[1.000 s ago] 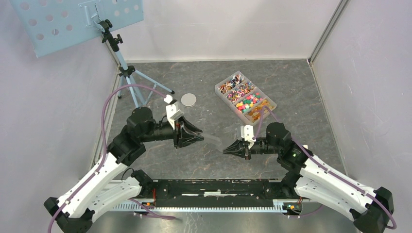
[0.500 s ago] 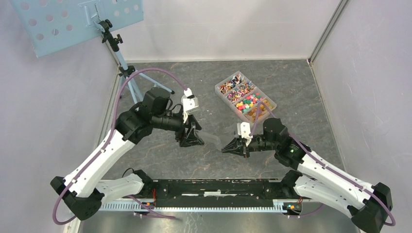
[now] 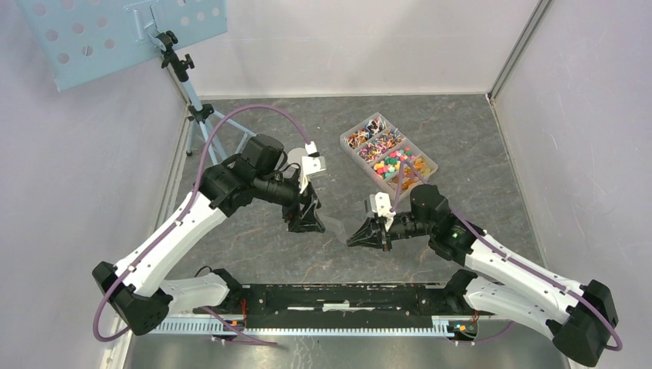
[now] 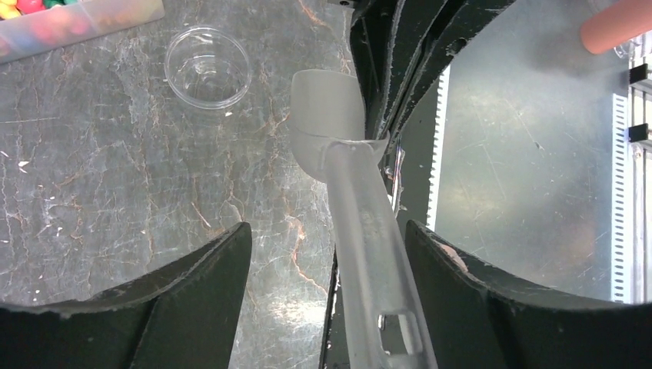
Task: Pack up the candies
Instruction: Adjust the spatula.
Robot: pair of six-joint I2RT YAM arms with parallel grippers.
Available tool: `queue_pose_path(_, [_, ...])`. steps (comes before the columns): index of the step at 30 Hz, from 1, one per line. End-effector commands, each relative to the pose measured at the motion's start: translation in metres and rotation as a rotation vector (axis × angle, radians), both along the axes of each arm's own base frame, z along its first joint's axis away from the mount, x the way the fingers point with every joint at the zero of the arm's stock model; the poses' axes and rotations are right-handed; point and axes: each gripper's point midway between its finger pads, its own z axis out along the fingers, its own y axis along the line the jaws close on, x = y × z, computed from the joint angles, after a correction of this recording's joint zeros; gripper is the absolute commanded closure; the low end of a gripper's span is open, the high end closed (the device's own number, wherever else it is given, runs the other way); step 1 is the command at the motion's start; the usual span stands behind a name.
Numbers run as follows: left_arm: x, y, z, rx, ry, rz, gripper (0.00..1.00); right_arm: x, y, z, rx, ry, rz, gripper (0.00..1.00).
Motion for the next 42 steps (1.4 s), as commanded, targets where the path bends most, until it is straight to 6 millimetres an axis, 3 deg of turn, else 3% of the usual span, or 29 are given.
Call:
queue_pose_path(1, [0.004,-0.004,0.006,-0.001,-0.053,-0.046,0.25,0.0,0.007,0.028,0.081,-0.037,0.022,1.0])
queue_pose_path(9, [-0.003,-0.007,0.003,-0.012,-0.025,-0.097,0.47,0.0,0.007,0.024,0.089,-0.025,0.019,1.0])
queue_pose_path(15, [0.0,-0.007,0.009,-0.016,-0.042,-0.086,0.8,-0.001,0.006,0.017,0.082,-0.016,0.016,1.0])
queue_pose_path(18, [0.003,-0.007,0.01,-0.01,-0.054,-0.07,0.93,0.0,0.006,0.015,0.079,-0.011,0.012,1.0])
queue_pose_path(23, [0.009,-0.004,0.015,-0.019,-0.101,-0.027,0.98,0.003,0.006,0.014,0.079,-0.008,-0.01,0.99])
queue_pose_path(26, [0.014,0.0,0.016,-0.024,-0.138,0.019,0.98,0.016,0.003,0.015,0.069,-0.01,-0.101,0.83])
queue_pose_path(33, [0.032,0.018,0.011,0.05,-0.171,0.193,0.98,0.057,-0.025,0.059,0.134,-0.031,-0.449,0.08])
queue_pose_path(34, [0.035,0.019,0.011,0.061,-0.165,0.214,0.98,0.059,-0.032,0.067,0.154,-0.036,-0.494,0.03])
queue_pose_path(36, [0.04,0.022,0.01,0.085,-0.141,0.267,0.98,0.062,-0.046,0.085,0.213,-0.041,-0.571,0.02])
queue_pose_path(42, [0.068,0.026,0.006,0.192,-0.094,0.428,0.98,0.08,-0.101,0.088,0.258,0.037,-0.899,0.02])
